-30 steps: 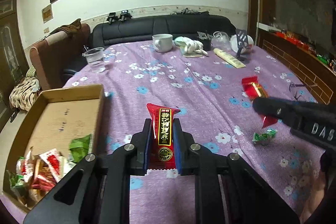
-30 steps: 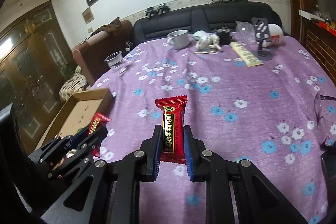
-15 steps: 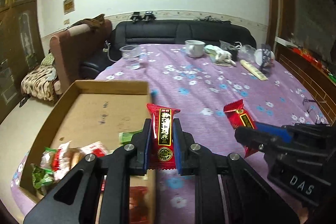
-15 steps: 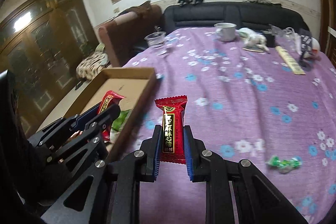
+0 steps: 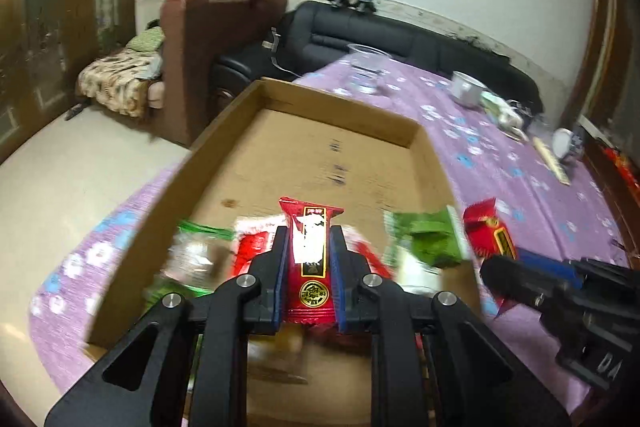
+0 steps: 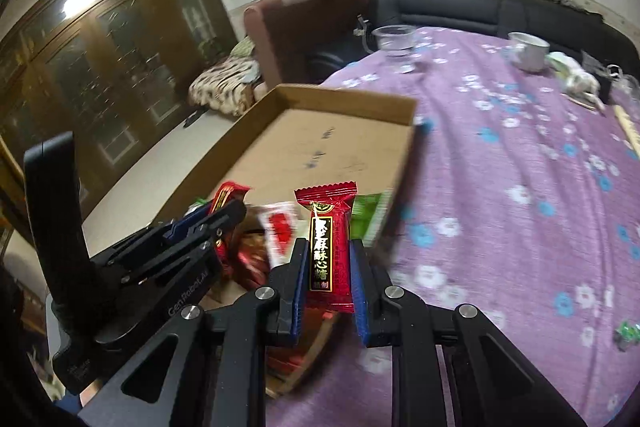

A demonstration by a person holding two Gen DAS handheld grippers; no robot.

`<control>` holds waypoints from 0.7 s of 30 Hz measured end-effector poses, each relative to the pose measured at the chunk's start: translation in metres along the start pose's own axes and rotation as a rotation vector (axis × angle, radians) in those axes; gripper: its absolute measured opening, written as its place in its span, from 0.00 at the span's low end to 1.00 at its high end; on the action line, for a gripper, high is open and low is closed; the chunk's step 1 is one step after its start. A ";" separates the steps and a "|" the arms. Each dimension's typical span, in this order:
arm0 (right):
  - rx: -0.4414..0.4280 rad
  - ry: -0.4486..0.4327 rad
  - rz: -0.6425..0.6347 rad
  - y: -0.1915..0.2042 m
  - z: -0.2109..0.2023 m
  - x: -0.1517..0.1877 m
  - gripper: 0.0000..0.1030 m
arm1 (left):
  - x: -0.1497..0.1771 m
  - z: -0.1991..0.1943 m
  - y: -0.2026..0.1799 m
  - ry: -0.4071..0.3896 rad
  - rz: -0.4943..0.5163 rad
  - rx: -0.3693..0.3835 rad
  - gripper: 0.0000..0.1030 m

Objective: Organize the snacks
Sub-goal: 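Lower both red candy bars into the box and open both grippers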

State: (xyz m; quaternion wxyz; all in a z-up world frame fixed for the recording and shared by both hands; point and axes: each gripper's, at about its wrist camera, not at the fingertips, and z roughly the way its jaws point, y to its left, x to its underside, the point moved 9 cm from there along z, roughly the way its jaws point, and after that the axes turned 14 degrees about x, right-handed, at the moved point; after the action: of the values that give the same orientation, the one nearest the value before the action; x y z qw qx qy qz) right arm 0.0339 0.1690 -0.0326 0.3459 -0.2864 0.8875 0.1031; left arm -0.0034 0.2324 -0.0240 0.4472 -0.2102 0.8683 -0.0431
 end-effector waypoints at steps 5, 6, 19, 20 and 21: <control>-0.022 0.041 -0.032 0.024 0.024 -0.003 0.19 | 0.001 0.012 0.010 0.036 -0.022 -0.012 0.16; -0.026 0.050 -0.029 0.027 0.029 -0.003 0.19 | 0.001 0.013 0.009 0.040 -0.015 -0.016 0.16; -0.012 0.028 -0.003 0.017 0.051 -0.002 0.20 | 0.004 0.023 0.006 0.094 0.026 -0.045 0.17; -0.011 0.026 -0.003 0.016 0.051 -0.002 0.20 | 0.004 0.023 0.006 0.094 0.027 -0.049 0.17; -0.012 0.025 -0.001 0.015 0.051 -0.002 0.20 | 0.004 0.023 0.006 0.095 0.030 -0.052 0.17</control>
State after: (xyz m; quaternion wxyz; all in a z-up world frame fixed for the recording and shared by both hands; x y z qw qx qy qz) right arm 0.0546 0.2020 -0.0693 0.3331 -0.2903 0.8909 0.1046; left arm 0.0108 0.2394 -0.0424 0.4004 -0.2066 0.8924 -0.0237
